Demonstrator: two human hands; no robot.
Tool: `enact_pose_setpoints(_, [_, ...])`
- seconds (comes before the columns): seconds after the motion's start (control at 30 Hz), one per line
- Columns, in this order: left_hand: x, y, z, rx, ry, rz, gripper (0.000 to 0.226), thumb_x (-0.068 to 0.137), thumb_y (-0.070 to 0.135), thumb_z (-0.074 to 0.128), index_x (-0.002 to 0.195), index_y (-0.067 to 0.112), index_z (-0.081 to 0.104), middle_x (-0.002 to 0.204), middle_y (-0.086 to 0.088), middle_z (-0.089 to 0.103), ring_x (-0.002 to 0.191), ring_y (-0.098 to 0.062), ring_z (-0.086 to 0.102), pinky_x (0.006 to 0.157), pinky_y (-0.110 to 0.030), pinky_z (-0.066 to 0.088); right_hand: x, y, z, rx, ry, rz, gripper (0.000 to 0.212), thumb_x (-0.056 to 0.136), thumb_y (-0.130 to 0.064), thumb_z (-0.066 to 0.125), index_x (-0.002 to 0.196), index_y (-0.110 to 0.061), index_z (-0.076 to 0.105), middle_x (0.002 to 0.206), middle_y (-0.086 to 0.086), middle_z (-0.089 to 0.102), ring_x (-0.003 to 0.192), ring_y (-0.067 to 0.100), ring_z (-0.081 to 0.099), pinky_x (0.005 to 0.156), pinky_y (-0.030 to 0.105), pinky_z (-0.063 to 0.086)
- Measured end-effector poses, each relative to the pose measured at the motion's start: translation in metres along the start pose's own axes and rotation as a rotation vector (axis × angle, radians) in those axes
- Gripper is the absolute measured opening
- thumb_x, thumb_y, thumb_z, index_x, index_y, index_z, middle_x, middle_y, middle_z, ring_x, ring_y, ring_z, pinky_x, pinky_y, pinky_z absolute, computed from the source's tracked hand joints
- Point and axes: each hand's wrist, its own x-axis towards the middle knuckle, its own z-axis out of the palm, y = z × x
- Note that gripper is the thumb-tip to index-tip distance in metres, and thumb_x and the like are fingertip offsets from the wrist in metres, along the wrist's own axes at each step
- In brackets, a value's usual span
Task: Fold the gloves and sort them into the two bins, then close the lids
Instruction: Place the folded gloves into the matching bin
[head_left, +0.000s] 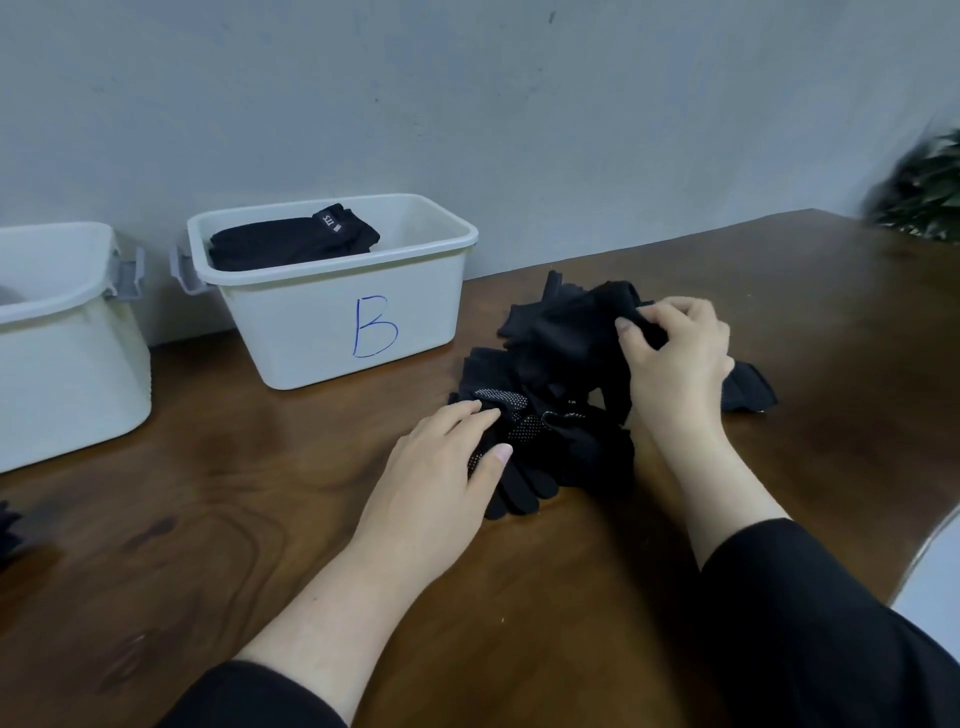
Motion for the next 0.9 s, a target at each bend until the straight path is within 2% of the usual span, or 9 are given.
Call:
enact_pose_setpoints(0.13, [-0.003,-0.002,-0.003,-0.052,0.09,0.003,0.047,0.102,0.046,0.037,0.143,0.029,0.051,0.147,0.018,0.044,0.138,0.0,0.035,0.116,-0.035,0.033,0.004,-0.02,-0.014,0.211,-0.124,-0.017,0.019,0.101,-0.032,0.059,0.109,-0.019,0.069,0.11,-0.004,0.064,0.105,0.019,0.061,0.091,0.043,0.053])
enact_pose_setpoints(0.2, [-0.004,-0.002,-0.005,-0.083,0.134,0.004,0.045,0.101,0.045,0.038,0.14,0.029,0.054,0.144,0.019,0.047,0.135,0.0,0.039,0.114,-0.033,0.036,0.006,-0.03,-0.021,0.262,-0.1,-0.005,0.017,0.101,-0.032,0.058,0.106,-0.021,0.069,0.103,-0.004,0.069,0.098,0.016,0.064,0.086,0.041,0.057])
enact_pose_setpoints(0.3, [-0.006,-0.002,-0.011,-0.166,0.208,-0.004,0.04,0.101,0.042,0.041,0.137,0.029,0.056,0.136,0.021,0.052,0.128,0.002,0.045,0.11,-0.029,0.041,0.012,-0.057,-0.039,0.38,-0.063,0.001,0.012,0.1,-0.031,0.06,0.097,-0.022,0.068,0.092,-0.007,0.07,0.09,0.011,0.066,0.077,0.033,0.056])
enact_pose_setpoints(0.37, [-0.01,-0.002,-0.019,-0.245,0.259,-0.034,0.037,0.102,0.04,0.045,0.136,0.031,0.057,0.13,0.026,0.053,0.123,0.007,0.047,0.105,-0.02,0.041,0.015,-0.077,-0.05,0.438,-0.076,-0.022,0.007,0.098,-0.03,0.063,0.095,-0.025,0.066,0.09,-0.008,0.07,0.088,0.009,0.066,0.076,0.028,0.053])
enact_pose_setpoints(0.47, [-0.018,-0.003,-0.033,-0.454,0.323,-0.14,0.035,0.099,0.04,0.051,0.133,0.036,0.057,0.123,0.028,0.058,0.115,0.012,0.052,0.095,-0.008,0.042,0.016,-0.106,-0.061,0.488,-0.116,-0.064,0.005,0.096,-0.028,0.066,0.1,-0.026,0.062,0.091,-0.009,0.068,0.085,0.01,0.066,0.074,0.031,0.053])
enact_pose_setpoints(0.57, [-0.027,-0.007,-0.042,-0.584,0.348,-0.206,0.032,0.1,0.035,0.053,0.132,0.034,0.057,0.119,0.023,0.063,0.108,0.015,0.055,0.086,-0.001,0.041,0.013,-0.13,-0.064,0.469,-0.152,-0.141,0.011,0.098,-0.024,0.063,0.106,-0.029,0.057,0.088,-0.016,0.061,0.076,0.002,0.059,0.072,0.031,0.05])
enact_pose_setpoints(0.67, [-0.038,-0.015,-0.047,-0.578,0.35,-0.226,0.032,0.101,0.033,0.053,0.133,0.034,0.057,0.119,0.021,0.063,0.108,0.015,0.054,0.087,-0.001,0.042,0.006,-0.15,-0.065,0.374,-0.131,-0.263,0.017,0.099,-0.025,0.059,0.111,-0.036,0.052,0.091,-0.018,0.056,0.082,0.001,0.055,0.073,0.028,0.045])
enact_pose_setpoints(0.8, [-0.049,-0.024,-0.051,-0.522,0.338,-0.215,0.031,0.101,0.035,0.053,0.132,0.038,0.057,0.121,0.023,0.062,0.111,0.011,0.055,0.094,-0.009,0.044,0.007,-0.17,-0.068,0.377,-0.158,-0.292,0.02,0.099,-0.023,0.059,0.116,-0.033,0.056,0.088,-0.015,0.057,0.084,0.012,0.058,0.078,0.038,0.052])
enact_pose_setpoints(0.9, [-0.052,-0.026,-0.052,-0.509,0.322,-0.209,0.032,0.101,0.034,0.053,0.132,0.038,0.057,0.12,0.024,0.062,0.111,0.011,0.055,0.096,-0.012,0.045,0.011,-0.177,-0.069,0.312,-0.225,-0.287,0.022,0.099,-0.023,0.06,0.119,-0.032,0.057,0.09,-0.011,0.06,0.085,0.014,0.06,0.08,0.041,0.054])
